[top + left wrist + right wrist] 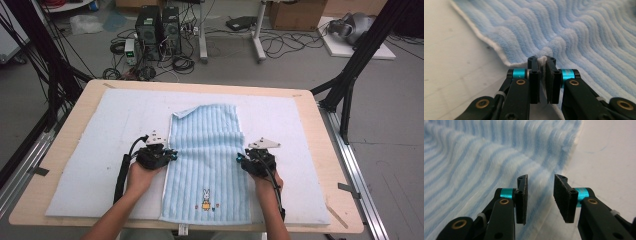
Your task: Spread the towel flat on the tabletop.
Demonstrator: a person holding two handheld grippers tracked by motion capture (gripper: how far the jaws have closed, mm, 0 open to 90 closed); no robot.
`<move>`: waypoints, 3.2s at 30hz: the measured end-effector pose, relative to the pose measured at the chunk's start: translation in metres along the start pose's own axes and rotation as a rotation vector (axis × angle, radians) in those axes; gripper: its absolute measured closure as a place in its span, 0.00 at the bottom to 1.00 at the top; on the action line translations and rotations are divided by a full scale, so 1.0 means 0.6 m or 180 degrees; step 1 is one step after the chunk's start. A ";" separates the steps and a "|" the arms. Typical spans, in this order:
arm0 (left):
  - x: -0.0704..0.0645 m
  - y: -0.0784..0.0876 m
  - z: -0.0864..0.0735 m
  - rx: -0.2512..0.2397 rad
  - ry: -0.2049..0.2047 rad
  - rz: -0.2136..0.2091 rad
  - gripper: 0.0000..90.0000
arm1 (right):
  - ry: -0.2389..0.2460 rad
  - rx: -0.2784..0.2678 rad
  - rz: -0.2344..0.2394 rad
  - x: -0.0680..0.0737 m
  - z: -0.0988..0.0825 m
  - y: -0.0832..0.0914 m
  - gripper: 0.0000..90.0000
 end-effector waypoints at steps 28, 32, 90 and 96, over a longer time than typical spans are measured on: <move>-0.017 0.062 -0.035 -0.0314 0.0088 -0.0484 0.48 | 0.0487 -0.0118 0.0341 0.062 -0.019 0.032 0.66; -0.040 0.067 -0.044 -0.0285 -0.0062 -0.0584 0.56 | 0.0441 -0.0099 0.0490 0.067 -0.036 0.046 0.64; -0.002 0.063 -0.026 -0.0278 0.0132 -0.0326 0.60 | 0.0622 0.0358 0.0835 0.085 -0.044 0.008 0.67; -0.019 0.041 -0.042 0.0024 -0.0147 -0.0343 0.84 | 0.0562 0.0397 0.0971 0.079 -0.045 0.010 0.80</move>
Point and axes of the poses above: each handheld gripper's, and its own axes: y roughly backward along the jaws, z roughly out of its top, x roughly to its left, the point moved 9 cm from there along -y, roughly forward along the jaws, and after that the axes turned 9 degrees about -y, right-handed, at the moved point
